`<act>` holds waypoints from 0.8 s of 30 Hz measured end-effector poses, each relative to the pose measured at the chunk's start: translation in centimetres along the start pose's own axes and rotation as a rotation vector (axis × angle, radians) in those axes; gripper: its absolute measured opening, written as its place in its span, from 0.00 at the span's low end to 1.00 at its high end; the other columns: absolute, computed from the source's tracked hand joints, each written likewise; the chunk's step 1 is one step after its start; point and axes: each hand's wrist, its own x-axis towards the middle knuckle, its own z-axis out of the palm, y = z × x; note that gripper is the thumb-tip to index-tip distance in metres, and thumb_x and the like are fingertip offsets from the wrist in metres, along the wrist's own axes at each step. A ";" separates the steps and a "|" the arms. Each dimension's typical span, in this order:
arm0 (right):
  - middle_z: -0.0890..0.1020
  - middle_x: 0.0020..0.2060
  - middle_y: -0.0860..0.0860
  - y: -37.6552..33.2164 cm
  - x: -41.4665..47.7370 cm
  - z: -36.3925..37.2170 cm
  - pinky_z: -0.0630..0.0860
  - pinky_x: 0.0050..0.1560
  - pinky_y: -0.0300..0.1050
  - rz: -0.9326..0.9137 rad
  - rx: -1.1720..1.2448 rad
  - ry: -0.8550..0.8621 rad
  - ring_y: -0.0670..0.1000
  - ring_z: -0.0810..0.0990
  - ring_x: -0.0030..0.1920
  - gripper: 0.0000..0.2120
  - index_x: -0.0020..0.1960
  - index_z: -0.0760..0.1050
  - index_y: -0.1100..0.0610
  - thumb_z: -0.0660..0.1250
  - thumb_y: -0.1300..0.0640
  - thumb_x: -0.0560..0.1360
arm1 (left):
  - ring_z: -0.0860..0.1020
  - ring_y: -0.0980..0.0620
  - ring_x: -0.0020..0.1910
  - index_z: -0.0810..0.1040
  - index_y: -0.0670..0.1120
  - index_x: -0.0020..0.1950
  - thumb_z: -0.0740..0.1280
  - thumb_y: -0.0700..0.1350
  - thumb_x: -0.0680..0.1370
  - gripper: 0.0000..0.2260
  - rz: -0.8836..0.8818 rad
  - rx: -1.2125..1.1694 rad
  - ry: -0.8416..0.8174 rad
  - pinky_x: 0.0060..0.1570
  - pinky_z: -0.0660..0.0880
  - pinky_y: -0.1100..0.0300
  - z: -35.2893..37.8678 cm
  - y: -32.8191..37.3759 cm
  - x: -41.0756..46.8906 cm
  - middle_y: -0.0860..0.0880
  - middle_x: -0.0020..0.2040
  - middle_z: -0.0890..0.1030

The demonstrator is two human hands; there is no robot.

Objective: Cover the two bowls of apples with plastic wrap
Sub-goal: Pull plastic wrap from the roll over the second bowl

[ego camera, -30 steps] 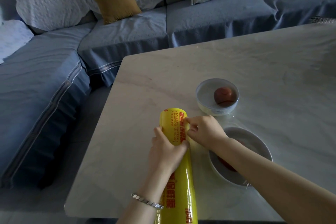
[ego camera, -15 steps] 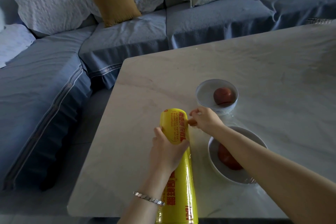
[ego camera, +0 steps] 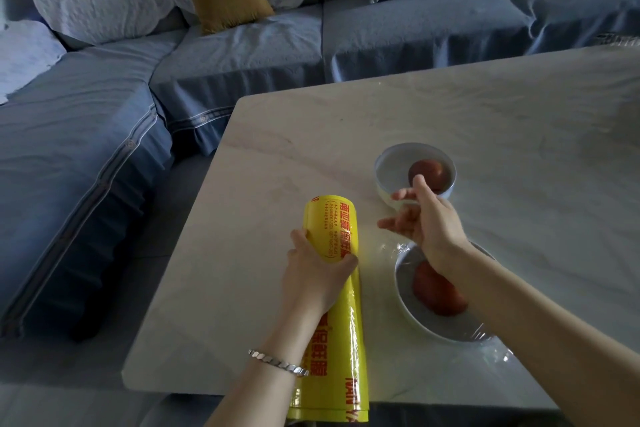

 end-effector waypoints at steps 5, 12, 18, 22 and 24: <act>0.81 0.46 0.53 -0.6 -2.2 -0.2 0.72 0.55 0.44 -0.314 -1.051 -0.267 0.49 0.77 0.48 0.08 0.50 0.79 0.58 0.66 0.56 0.74 | 0.76 0.42 0.52 0.57 0.47 0.65 0.68 0.54 0.69 0.31 0.012 -0.021 -0.008 0.46 0.68 0.55 0.0 -0.1 0.0 0.44 0.59 0.73; 0.73 0.64 0.52 1.6 -3.6 1.0 0.62 0.68 0.51 -0.378 -1.761 -0.652 0.54 0.64 0.69 0.20 0.61 0.75 0.53 0.59 0.44 0.75 | 0.75 0.39 0.57 0.59 0.48 0.65 0.65 0.54 0.73 0.26 0.001 -0.053 0.016 0.52 0.70 0.51 0.0 -0.3 0.2 0.43 0.62 0.74; 0.60 0.74 0.49 2.5 -3.0 0.9 0.65 0.53 0.37 -0.366 -1.546 -0.536 0.51 0.70 0.66 0.16 0.28 0.63 0.47 0.68 0.50 0.68 | 0.75 0.39 0.57 0.59 0.47 0.66 0.65 0.54 0.73 0.27 0.007 -0.038 0.019 0.52 0.70 0.51 0.0 -0.2 0.2 0.42 0.63 0.73; 0.64 0.73 0.49 3.6 -2.7 0.8 0.62 0.45 0.36 -0.472 -1.524 -0.440 0.54 0.75 0.60 0.20 0.25 0.58 0.49 0.68 0.52 0.67 | 0.75 0.39 0.57 0.59 0.48 0.66 0.65 0.54 0.73 0.27 0.004 -0.028 0.022 0.49 0.69 0.52 0.1 -0.3 0.2 0.42 0.63 0.73; 0.68 0.71 0.50 4.1 -2.7 0.8 0.66 0.47 0.39 -0.527 -1.487 -0.394 0.55 0.77 0.58 0.21 0.25 0.57 0.49 0.67 0.54 0.68 | 0.75 0.39 0.56 0.59 0.48 0.66 0.66 0.54 0.73 0.26 0.000 -0.025 0.025 0.47 0.67 0.53 0.1 -0.2 0.1 0.43 0.63 0.73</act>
